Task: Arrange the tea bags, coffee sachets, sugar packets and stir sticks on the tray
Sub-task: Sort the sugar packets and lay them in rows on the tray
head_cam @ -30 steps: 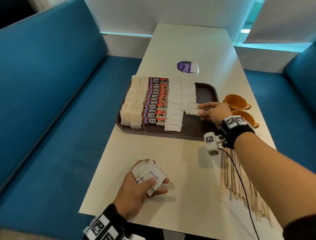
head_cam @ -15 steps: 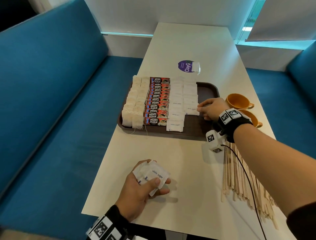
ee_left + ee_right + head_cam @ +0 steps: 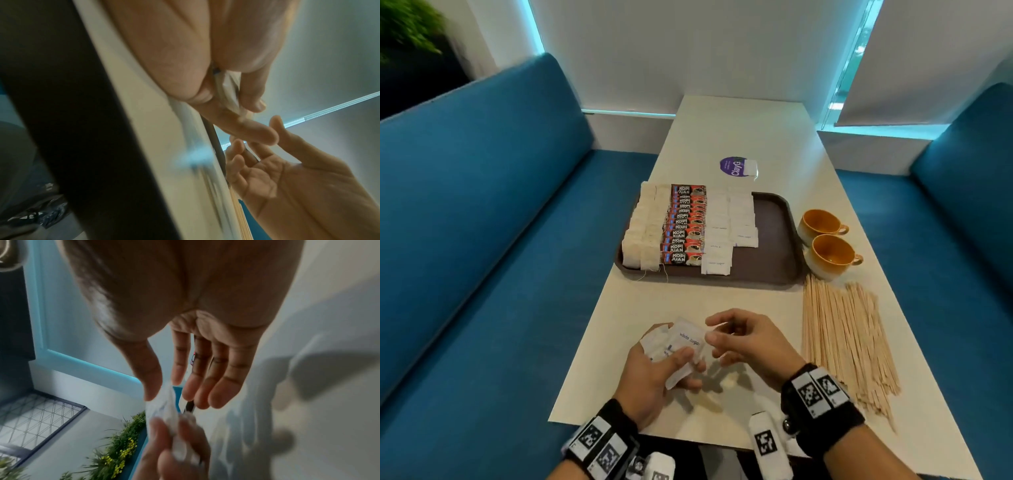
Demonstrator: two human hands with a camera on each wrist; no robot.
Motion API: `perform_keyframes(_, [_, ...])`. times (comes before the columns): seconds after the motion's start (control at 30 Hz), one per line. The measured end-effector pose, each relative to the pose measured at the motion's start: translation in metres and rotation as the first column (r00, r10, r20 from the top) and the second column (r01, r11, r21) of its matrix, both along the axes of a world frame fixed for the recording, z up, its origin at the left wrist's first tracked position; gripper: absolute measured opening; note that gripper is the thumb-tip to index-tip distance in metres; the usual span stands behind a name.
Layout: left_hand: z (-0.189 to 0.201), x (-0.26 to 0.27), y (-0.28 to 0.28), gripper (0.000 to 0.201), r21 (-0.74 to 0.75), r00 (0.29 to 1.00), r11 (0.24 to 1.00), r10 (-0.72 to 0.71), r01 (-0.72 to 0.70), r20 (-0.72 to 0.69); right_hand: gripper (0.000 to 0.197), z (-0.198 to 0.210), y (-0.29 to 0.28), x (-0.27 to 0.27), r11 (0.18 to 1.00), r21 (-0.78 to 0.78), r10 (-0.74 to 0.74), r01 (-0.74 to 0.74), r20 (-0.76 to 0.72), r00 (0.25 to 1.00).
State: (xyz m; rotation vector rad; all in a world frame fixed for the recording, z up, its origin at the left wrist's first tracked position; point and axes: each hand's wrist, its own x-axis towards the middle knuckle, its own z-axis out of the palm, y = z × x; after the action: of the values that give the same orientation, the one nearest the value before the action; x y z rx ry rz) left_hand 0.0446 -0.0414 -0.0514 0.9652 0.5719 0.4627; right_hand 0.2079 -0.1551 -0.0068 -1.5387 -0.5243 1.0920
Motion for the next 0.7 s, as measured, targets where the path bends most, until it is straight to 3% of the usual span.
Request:
perform_keyframes(0.1, [0.003,0.000,-0.001,0.040,0.017,1.000,1.000,0.012,-0.012,-0.022,0.032,-0.007,-0.002,-0.020,0.998,0.038,-0.043,0.047,-0.088,0.995])
perform_keyframes(0.3, [-0.003,0.000,-0.001,0.051,-0.016,1.000,1.000,0.022,-0.022,-0.004,0.014,-0.013,-0.003,-0.034,0.965,0.075,-0.238,0.250,-0.133,0.962])
perform_keyframes(0.4, [-0.002,-0.001,0.000,0.046,-0.067,1.000,0.998,0.006,-0.005,0.022,0.010,-0.013,-0.006,-0.030,0.950,0.088,-0.281,0.299,-0.171,0.944])
perform_keyframes(0.53, [-0.002,-0.001,0.001,0.051,-0.048,0.999,0.998,-0.028,0.029,0.024,0.015,-0.010,-0.011,-0.029,0.955,0.083,-0.280,0.284,-0.056,0.958])
perform_keyframes(0.6, [-0.002,-0.002,0.000,0.056,-0.025,0.999,0.998,-0.053,0.053,0.011,0.026,-0.011,-0.013,-0.030,0.951,0.105,-0.291,0.291,-0.017,0.957])
perform_keyframes(0.7, [-0.001,-0.002,-0.001,0.051,-0.010,0.998,0.998,-0.061,0.061,0.011,0.033,-0.011,-0.015,-0.032,0.933,0.149,-0.335,0.326,0.034,0.942])
